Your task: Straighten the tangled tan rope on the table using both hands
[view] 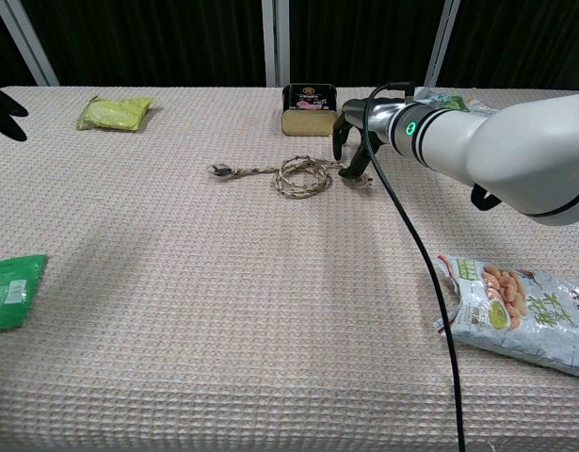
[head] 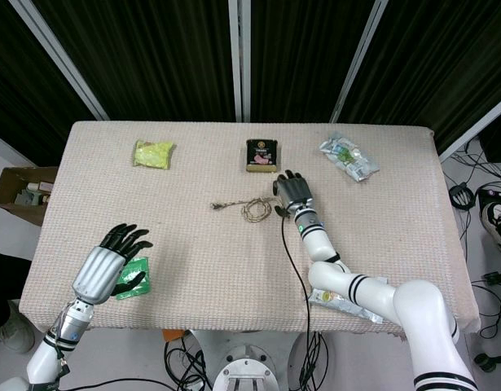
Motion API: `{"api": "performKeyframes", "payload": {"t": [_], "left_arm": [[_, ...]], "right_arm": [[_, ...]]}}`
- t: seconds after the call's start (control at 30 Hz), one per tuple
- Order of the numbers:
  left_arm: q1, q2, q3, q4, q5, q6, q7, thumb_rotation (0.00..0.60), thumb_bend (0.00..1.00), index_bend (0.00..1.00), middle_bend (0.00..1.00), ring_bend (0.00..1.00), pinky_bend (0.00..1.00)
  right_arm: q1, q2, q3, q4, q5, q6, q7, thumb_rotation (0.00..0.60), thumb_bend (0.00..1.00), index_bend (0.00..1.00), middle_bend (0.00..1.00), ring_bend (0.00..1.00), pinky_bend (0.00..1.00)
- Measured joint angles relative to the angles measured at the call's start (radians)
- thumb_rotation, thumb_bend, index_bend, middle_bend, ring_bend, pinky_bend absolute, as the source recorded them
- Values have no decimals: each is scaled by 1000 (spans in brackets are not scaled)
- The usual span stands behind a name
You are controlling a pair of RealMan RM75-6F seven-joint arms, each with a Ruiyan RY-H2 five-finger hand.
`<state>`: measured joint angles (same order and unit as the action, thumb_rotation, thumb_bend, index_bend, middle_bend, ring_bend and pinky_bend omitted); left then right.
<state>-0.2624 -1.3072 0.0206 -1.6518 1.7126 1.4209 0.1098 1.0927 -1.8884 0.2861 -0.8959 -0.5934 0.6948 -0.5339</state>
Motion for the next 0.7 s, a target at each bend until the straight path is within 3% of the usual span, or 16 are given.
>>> {"api": "performKeyframes", "payload": {"t": [0.7], "left_arm": [[9,0,6,13,-7,11,-10,600,274,303,179,115,128]], "right_arm": [[-1,-58,25,92,-26,-4,10,600,311,535,255,71,196]]}}
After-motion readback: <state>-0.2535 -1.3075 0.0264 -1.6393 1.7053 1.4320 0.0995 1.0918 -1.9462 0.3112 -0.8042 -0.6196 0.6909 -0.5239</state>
